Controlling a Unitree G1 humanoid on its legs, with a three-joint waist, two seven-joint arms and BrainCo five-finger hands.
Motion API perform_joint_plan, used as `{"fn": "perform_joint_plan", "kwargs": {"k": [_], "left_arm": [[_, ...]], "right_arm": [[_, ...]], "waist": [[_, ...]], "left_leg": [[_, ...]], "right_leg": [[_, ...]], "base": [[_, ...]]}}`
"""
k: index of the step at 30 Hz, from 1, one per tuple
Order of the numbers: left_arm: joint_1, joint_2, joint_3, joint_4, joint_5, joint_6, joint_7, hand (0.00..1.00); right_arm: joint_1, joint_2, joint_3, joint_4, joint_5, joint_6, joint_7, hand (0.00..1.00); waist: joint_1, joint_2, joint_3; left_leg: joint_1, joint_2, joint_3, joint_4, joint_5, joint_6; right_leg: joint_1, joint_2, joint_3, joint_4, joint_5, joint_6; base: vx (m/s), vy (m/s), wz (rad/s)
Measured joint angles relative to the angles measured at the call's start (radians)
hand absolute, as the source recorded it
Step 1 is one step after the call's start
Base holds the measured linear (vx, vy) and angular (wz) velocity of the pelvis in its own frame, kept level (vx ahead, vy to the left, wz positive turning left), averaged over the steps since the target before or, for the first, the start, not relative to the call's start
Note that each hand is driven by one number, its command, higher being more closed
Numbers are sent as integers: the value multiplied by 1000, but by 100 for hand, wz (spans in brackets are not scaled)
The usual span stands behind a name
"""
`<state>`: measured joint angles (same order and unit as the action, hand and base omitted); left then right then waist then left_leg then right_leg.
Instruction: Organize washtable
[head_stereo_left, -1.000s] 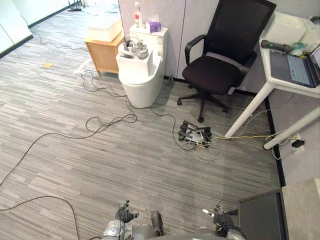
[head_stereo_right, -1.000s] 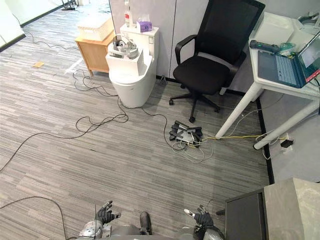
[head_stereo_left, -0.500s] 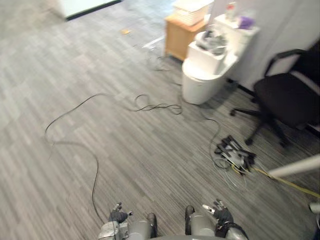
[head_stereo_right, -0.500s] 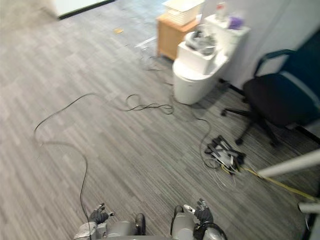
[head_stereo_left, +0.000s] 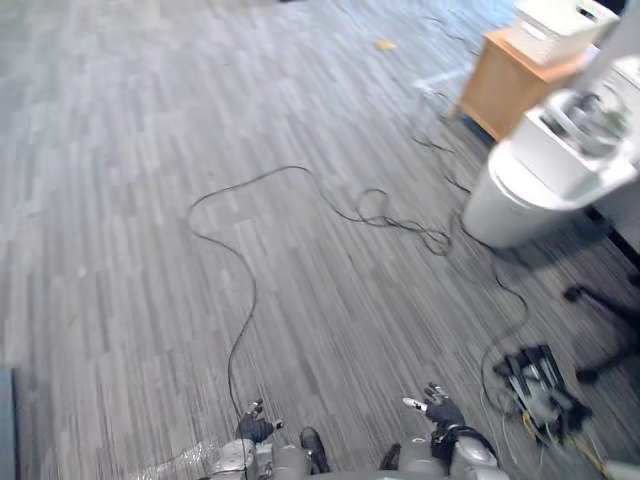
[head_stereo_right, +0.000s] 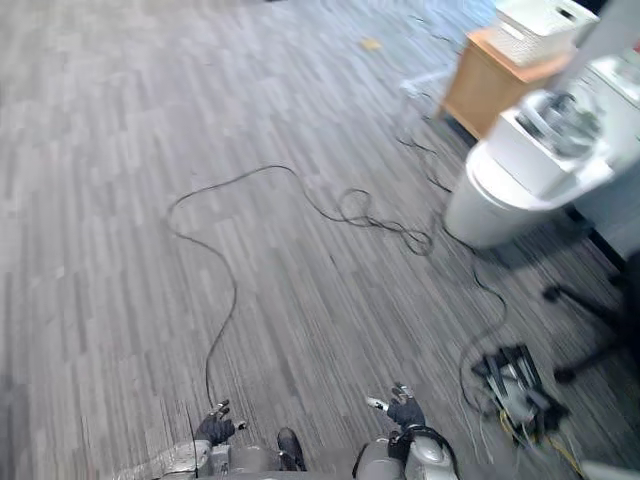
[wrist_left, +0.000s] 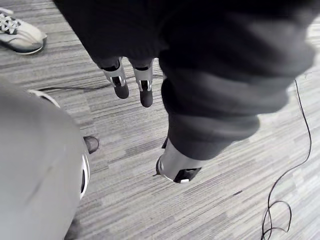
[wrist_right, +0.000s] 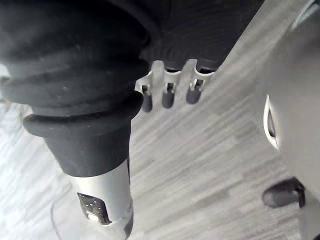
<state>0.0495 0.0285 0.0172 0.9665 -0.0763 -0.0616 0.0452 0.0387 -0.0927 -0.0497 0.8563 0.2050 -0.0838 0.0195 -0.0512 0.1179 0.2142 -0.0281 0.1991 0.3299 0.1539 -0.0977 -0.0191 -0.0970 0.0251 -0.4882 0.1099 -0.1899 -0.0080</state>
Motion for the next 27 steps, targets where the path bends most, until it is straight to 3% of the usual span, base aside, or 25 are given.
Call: {"fn": "perform_joint_plan", "kwargs": {"k": [1, 2, 3, 4, 8, 18, 22, 27], "left_arm": [[1, 17, 2, 12, 7, 2, -1, 0], [11, 39, 16, 12, 19, 3, -4, 0], [13, 45, 23, 15, 20, 0, -3, 0], [24, 14, 57, 17, 21, 0, 2, 0], [38, 6, 77, 30, 20, 7, 2, 0], [47, 7, 94, 44, 19, 8, 2, 0], [46, 10, 94, 43, 19, 8, 1, 0], [45, 10, 94, 44, 19, 7, 1, 0]], "right_arm": [[3, 21, 1, 1, -5, 0, -1, 0], [27, 44, 1, 2, -13, 0, -3, 0], [38, 49, 5, 11, -16, 2, -3, 0], [14, 33, 8, 56, -20, 15, -8, 0], [-5, 22, 6, 69, -32, 18, -17, 0], [4, 35, 6, 74, -59, 19, -17, 0], [3, 44, 6, 89, -59, 19, -16, 0], [-2, 45, 7, 106, -73, 19, -14, 0]], "waist": [[1, -49, -5], [-3, -126, -1], [-7, -144, -14], [16, -110, -25], [10, -76, -26], [16, -93, -48], [35, -102, -57], [38, -105, -60]], "left_leg": [[22, -30, 18, -15, 12, -21], [72, -93, 30, -25, -21, -63], [100, -108, 32, -27, -62, -67], [108, -72, 60, -31, -90, -64], [123, -66, 57, -59, -91, -67], [202, -103, 29, -84, -89, -66], [206, -114, 27, -83, -89, -65], [216, -116, 7, -83, -89, -65]], "right_leg": [[8, 14, 7, -212, 150, 0], [-14, -56, 28, -209, 443, -17], [1, -72, 0, -175, 357, -85], [6, -48, 11, -173, 338, -63], [27, -31, 3, -202, 328, -49], [108, -67, -20, -206, 332, -24], [114, -79, -21, -206, 336, -18], [131, -82, -35, -206, 336, -16]], "base": [[298, -148, 111], [258, -139, 110], [275, -92, 65], [163, -22, 18], [101, 126, 4], [-3, 248, 11], [-20, 155, 3], [-32, 82, 10]]}}
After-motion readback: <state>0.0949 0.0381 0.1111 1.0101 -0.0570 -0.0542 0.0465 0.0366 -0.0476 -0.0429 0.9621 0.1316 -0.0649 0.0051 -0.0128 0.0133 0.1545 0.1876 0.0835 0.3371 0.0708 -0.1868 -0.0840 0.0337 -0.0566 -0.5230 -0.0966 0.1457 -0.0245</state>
